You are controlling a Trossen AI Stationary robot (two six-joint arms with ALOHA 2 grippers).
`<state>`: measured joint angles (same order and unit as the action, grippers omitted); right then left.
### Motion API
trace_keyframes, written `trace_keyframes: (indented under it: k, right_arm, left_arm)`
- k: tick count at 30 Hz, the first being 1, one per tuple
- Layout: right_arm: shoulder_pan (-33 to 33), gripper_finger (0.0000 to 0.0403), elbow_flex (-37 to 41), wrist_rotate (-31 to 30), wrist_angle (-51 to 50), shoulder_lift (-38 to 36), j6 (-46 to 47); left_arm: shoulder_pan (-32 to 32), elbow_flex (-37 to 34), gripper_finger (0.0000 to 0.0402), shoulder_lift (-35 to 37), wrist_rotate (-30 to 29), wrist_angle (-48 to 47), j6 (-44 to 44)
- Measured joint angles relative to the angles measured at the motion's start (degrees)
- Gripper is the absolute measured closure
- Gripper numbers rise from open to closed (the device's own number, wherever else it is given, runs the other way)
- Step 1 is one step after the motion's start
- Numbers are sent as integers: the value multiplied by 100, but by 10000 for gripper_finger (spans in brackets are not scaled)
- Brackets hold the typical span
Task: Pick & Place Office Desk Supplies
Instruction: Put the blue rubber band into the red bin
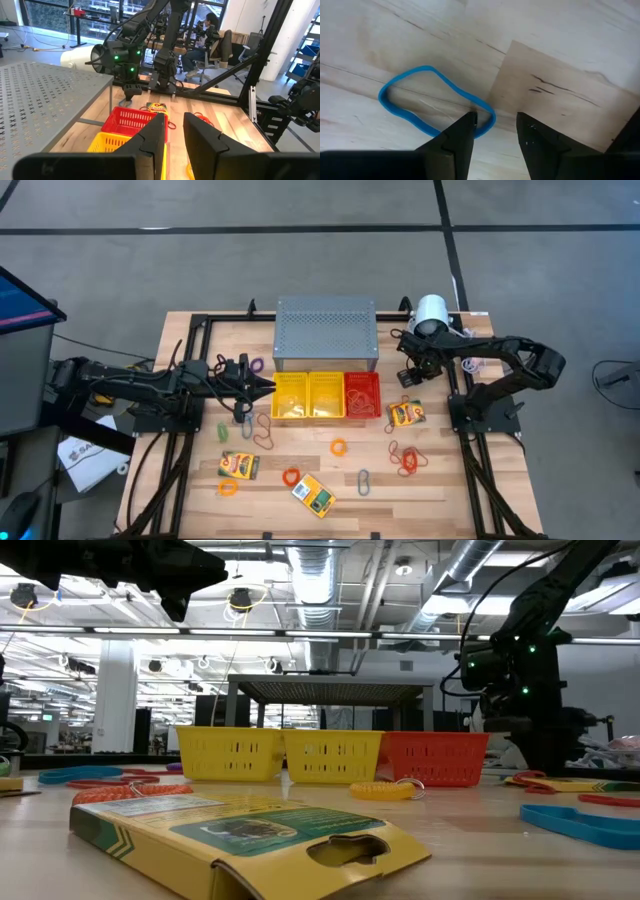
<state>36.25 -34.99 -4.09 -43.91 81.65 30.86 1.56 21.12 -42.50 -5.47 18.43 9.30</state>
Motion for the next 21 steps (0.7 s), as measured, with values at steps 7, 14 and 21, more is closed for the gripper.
trace_keyframes:
  k: [7, 14, 21]
  right_arm:
    - [2, 320, 0, 152, 47, 4, -86]
    - [0, 392, -4, 277, 69, 4, -191]
    - [-4, 401, -4, 279, 60, 4, -300]
  left_arm:
    - [-2, 0, 334, 0, 1, 1, 0]
    - [-2, 0, 334, 0, 1, -1, 0]
    - [-1, 0, 334, 0, 1, 0, 0]
